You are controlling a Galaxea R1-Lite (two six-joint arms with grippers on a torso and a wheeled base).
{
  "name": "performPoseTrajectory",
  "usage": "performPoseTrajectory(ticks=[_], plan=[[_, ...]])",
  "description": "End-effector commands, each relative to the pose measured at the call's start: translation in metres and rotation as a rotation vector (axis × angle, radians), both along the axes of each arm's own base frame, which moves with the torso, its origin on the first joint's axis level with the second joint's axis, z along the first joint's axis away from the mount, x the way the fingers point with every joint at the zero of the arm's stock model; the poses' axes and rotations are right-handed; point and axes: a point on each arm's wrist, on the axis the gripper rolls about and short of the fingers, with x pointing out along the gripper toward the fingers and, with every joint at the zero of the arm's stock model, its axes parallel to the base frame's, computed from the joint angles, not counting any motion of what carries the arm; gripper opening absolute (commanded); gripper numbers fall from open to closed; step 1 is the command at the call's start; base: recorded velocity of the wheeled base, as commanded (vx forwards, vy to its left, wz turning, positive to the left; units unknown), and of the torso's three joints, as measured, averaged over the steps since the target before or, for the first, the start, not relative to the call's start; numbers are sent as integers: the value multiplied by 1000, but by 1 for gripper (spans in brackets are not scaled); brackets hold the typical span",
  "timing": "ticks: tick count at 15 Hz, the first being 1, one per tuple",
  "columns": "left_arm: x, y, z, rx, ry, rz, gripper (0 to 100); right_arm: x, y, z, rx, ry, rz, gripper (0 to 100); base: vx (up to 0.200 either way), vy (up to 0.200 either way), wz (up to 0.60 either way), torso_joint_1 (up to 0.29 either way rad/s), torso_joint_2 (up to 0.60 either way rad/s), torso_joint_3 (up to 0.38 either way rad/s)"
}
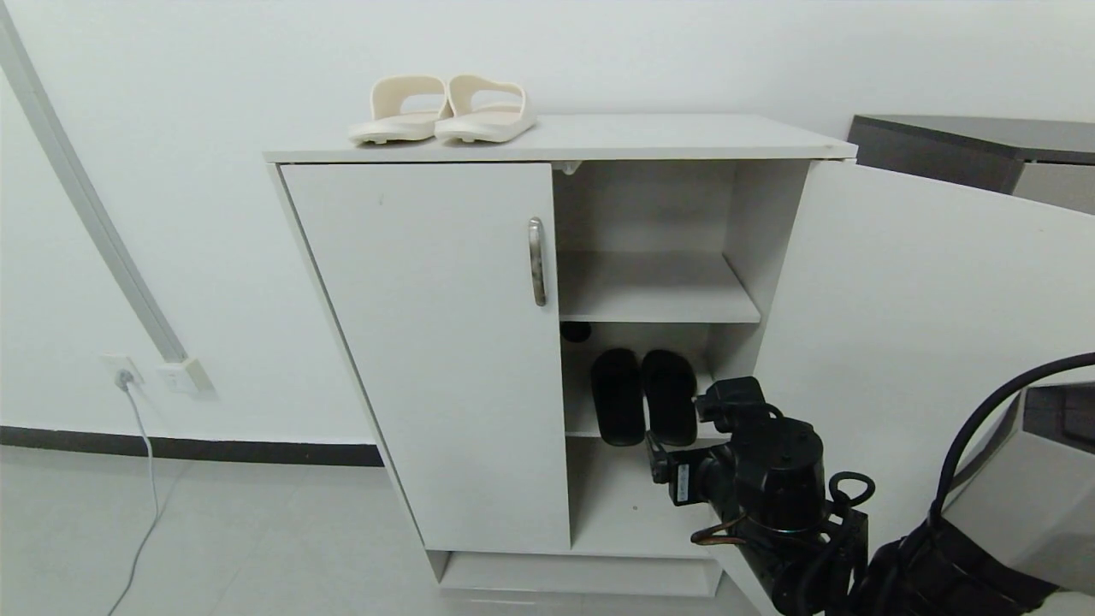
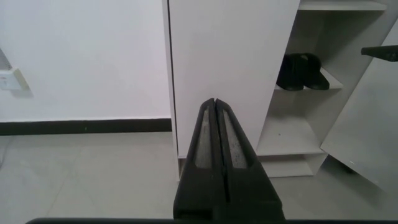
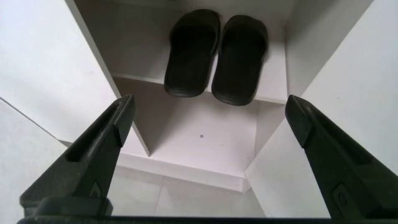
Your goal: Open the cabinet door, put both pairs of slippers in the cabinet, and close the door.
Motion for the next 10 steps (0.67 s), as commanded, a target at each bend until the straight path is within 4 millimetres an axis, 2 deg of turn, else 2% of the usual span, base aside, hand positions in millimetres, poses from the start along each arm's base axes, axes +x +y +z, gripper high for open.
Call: performPoseTrajectory(ticks=[1, 5, 10], plan=[[0, 0, 0, -2, 2, 0, 0, 1, 1, -6, -8, 8, 1, 100, 0, 0, 0, 0, 0, 0], [0, 0, 0, -2, 2, -2, 0, 2, 2, -7, -3, 2, 1, 100, 0, 0, 0, 0, 0, 0], [0, 0, 0, -2, 2, -2, 0, 2, 2, -7, -4, 3, 1, 100, 0, 200, 0, 5, -1, 0]])
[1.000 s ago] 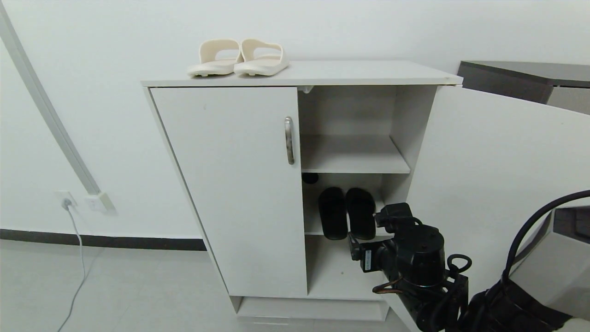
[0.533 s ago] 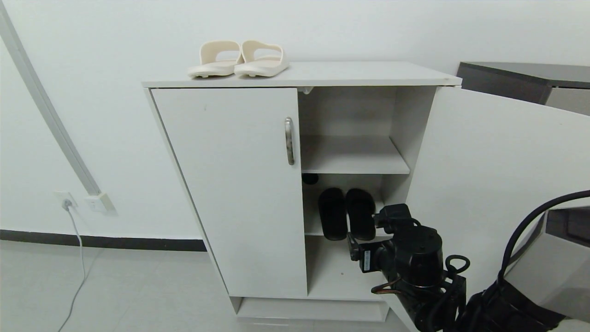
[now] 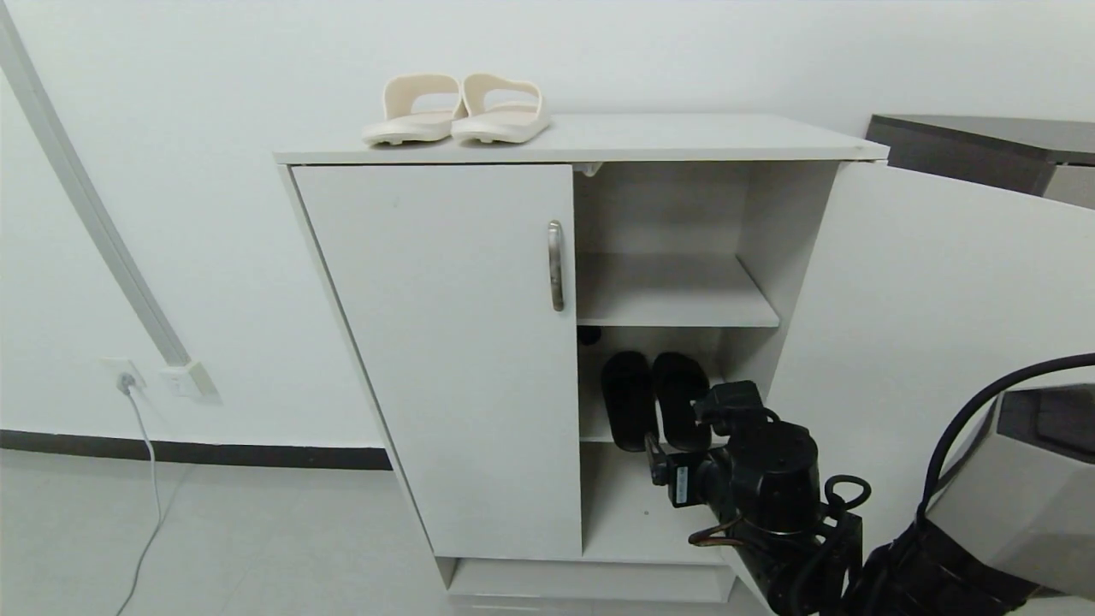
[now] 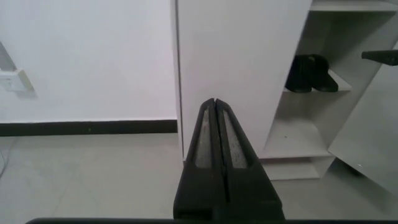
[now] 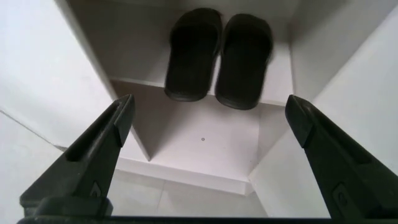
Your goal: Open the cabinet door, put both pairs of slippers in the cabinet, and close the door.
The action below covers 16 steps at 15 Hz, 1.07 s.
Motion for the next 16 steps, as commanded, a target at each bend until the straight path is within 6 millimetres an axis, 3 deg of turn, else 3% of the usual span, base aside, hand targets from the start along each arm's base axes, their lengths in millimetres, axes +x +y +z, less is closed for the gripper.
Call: performPoseTrajectory(ticks=[1, 13, 16], plan=[[0, 0, 0, 0, 1, 2, 0, 0, 0, -2, -4, 4, 0, 100, 0, 200, 0, 7, 2, 2], [0, 0, 0, 0, 1, 1, 0, 0, 0, -2, 0, -1, -2, 100, 0, 200, 0, 2, 2, 2], [0, 0, 0, 0, 1, 2, 0, 1, 0, -2, 2, -1, 0, 100, 0, 0, 0, 0, 0, 0]])
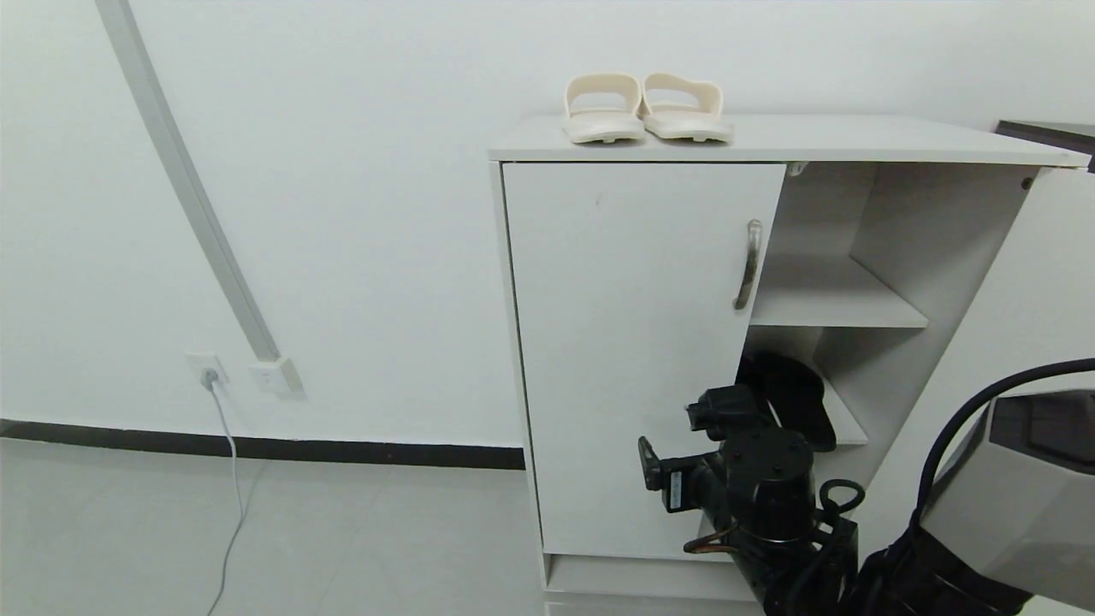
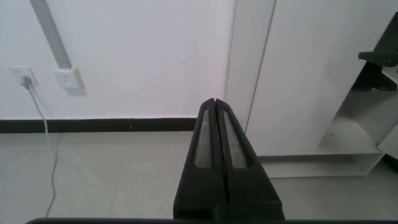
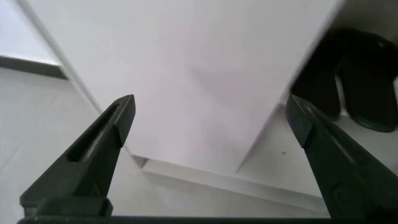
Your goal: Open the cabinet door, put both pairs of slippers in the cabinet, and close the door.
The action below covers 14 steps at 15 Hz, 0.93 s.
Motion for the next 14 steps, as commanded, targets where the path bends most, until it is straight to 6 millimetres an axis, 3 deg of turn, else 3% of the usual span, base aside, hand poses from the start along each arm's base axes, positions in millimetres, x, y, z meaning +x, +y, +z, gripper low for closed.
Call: performPoseTrajectory(ticks=[1, 12, 14], plan=[[0, 0, 0, 0, 1, 0, 0, 1, 0, -1, 1, -1, -3, 100, 0, 0, 0, 0, 0, 0], [0, 0, 0, 1, 1, 0, 0, 4, -4, -16, -43, -56, 4, 100, 0, 0, 0, 0, 0, 0], [0, 0, 0, 1, 1, 0, 0, 4, -3, -16, -43, -56, 5, 100, 0, 0, 0, 17, -171, -246]])
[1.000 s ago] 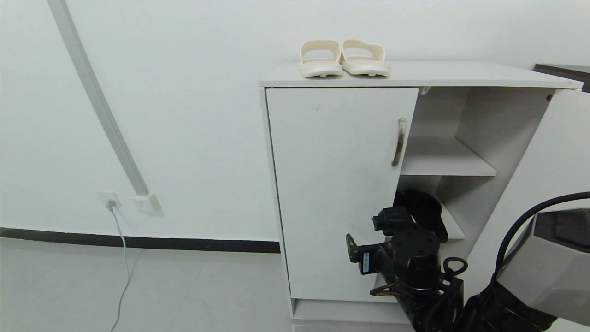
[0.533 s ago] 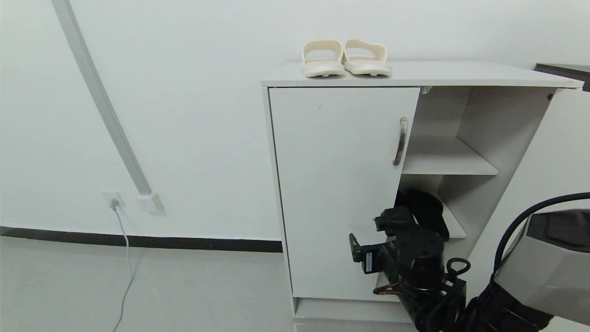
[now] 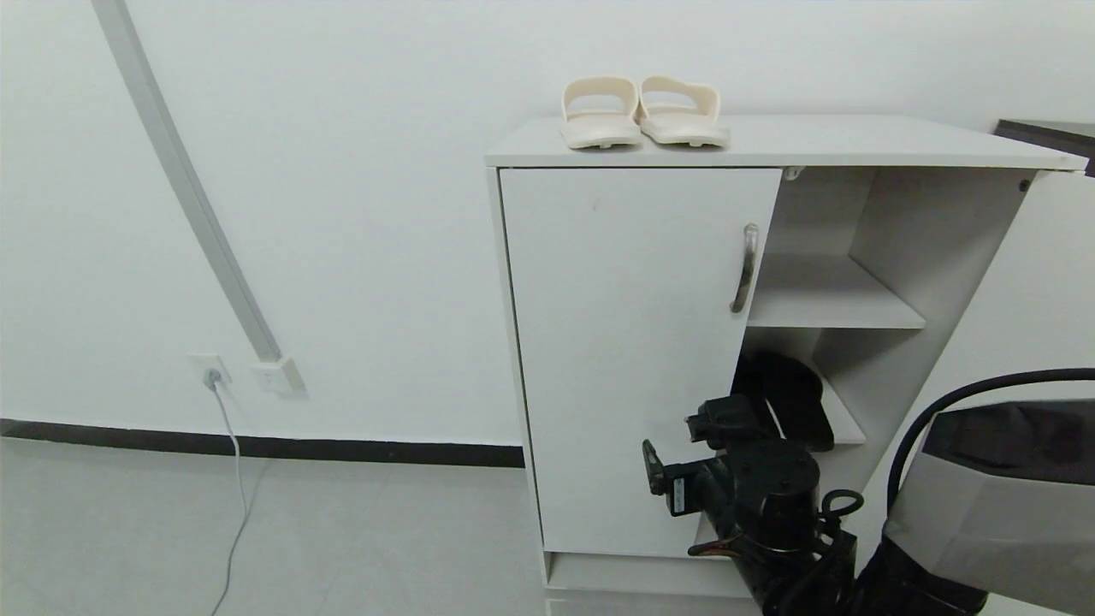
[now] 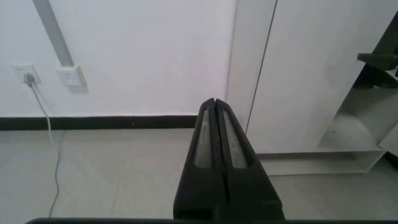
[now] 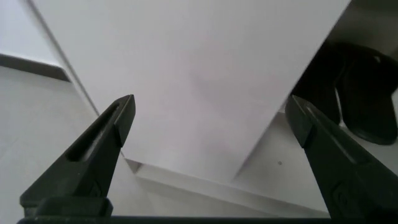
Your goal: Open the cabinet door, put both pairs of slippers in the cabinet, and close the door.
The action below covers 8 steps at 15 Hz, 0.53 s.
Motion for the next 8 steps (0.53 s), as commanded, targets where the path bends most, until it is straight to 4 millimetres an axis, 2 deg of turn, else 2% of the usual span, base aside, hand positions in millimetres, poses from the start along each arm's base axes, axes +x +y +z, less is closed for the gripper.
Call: performPoseTrajectory(ticks=[1, 3, 8], plan=[[0, 0, 0, 0, 0, -1, 0, 0, 1, -2, -2, 1, 0, 100, 0, 0, 0, 41, -413, -334], [0, 0, 0, 0, -1, -1, 0, 0, 0, -2, -4, 2, 1, 100, 0, 0, 0, 27, -435, -351], [0, 0, 0, 0, -1, -1, 0, 0, 1, -2, -3, 1, 1, 100, 0, 0, 0, 109, -449, -346]])
